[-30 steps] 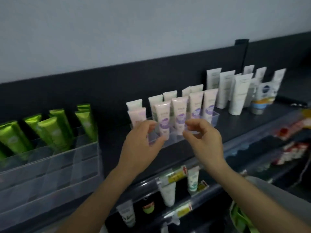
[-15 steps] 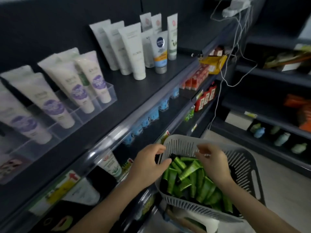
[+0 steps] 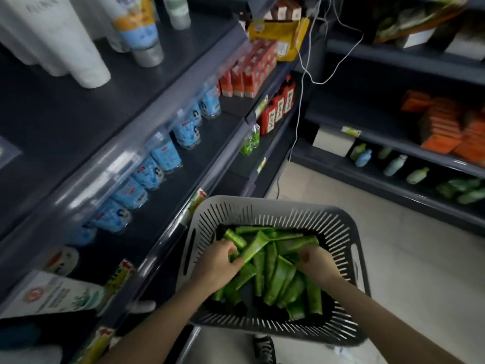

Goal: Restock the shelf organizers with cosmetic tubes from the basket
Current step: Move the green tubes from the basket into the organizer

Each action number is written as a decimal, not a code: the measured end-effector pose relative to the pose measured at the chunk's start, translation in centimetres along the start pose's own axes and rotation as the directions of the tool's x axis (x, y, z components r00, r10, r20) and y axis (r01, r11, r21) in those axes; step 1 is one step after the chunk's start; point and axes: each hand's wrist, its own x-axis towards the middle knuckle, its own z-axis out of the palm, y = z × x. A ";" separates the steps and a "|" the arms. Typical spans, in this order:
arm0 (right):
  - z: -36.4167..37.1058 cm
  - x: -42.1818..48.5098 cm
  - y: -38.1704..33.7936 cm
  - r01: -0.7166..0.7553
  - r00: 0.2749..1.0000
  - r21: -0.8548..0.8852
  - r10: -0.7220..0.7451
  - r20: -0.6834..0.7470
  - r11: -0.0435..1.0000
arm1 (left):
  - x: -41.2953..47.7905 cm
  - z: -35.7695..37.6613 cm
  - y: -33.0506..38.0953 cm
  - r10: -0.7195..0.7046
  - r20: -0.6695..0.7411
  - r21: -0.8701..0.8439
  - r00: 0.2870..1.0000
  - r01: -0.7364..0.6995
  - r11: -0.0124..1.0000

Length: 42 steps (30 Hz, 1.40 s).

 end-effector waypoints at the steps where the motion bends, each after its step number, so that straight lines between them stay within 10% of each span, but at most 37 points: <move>1: 0.2 0.6 -0.1 -0.016 0.999 -0.006 0.016 0.027 1.000 | 0.7 0.8 0.0 -0.002 0.012 0.015 1.000 0.001 1.000; 23: 10.4 5.4 -0.9 -0.546 0.835 0.376 0.523 0.171 0.749 | 10.3 10.6 -2.0 -0.109 0.124 0.001 0.986 0.110 0.994; 42: 4.7 0.6 -6.1 -0.212 0.977 0.912 0.044 0.210 0.351 | 2.1 0.6 -1.2 -0.176 0.011 -0.456 0.984 0.162 0.875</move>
